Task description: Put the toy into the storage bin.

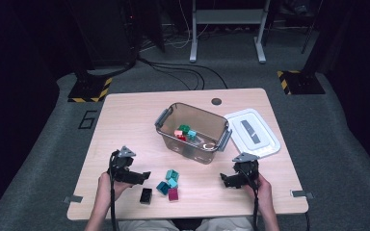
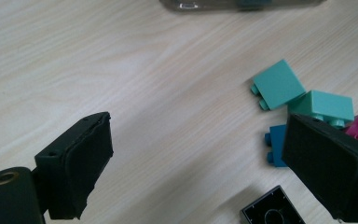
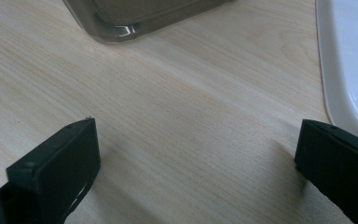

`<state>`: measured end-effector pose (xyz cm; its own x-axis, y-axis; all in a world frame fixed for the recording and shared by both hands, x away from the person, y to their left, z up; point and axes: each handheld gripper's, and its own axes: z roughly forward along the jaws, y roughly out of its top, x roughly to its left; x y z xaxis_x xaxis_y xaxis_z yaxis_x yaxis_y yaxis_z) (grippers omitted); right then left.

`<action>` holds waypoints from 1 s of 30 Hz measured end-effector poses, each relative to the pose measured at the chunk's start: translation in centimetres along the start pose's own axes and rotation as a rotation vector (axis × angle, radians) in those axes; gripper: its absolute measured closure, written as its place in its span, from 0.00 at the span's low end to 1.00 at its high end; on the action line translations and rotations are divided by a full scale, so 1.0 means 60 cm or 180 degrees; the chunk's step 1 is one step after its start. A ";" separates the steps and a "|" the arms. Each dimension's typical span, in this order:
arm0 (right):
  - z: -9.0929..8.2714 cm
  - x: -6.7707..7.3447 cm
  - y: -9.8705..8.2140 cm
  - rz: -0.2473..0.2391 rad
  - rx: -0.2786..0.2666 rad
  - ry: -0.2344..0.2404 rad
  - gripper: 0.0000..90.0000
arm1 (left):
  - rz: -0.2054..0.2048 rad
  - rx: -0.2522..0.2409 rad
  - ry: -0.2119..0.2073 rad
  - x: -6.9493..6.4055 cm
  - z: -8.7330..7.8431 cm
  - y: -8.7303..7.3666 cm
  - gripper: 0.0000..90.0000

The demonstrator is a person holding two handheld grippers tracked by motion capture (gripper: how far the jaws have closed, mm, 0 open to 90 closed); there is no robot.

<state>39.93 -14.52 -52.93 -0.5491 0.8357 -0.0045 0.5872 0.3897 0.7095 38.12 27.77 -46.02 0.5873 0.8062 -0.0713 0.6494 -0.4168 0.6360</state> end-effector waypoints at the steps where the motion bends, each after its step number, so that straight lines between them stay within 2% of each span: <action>1: 0.000 0.000 0.000 0.0001 -0.0001 -0.0001 0.00 | -0.0006 0.0010 -0.0011 -0.001 0.001 -0.004 0.10; 5: 0.000 0.000 0.000 0.0000 -0.0002 -0.0001 0.00 | -0.0029 0.0034 -0.0023 -0.006 0.006 -0.018 0.09; 9: 0.000 0.000 0.000 0.0001 -0.0001 -0.0002 0.00 | -0.0011 0.0049 -0.0067 -0.013 0.014 -0.021 0.09; 13: 0.000 0.000 0.000 0.0000 -0.0002 -0.0002 0.00 | 0.0068 0.0052 -0.0113 -0.028 0.024 -0.010 0.09; 16: 0.000 0.000 0.000 0.0001 -0.0001 -0.0002 0.00 | 0.0123 0.0070 -0.0164 -0.037 0.041 0.003 0.09; 20: 0.000 0.000 0.000 0.0003 0.0000 -0.0005 0.00 | 0.0110 0.0116 -0.0222 -0.047 0.066 0.022 0.08; 23: 0.000 0.000 0.000 0.0003 0.0000 -0.0004 0.00 | 0.0081 0.0137 -0.0220 -0.052 0.083 0.032 0.06; 30: 0.000 0.000 0.000 0.0001 -0.0001 -0.0003 0.00 | 0.0050 0.0162 -0.0162 -0.059 0.105 0.049 0.07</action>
<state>39.94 -14.51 -52.93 -0.5484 0.8362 -0.0050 0.5872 0.3893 0.7097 40.97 21.05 -48.73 0.6206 0.7776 -0.1013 0.6628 -0.4512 0.5976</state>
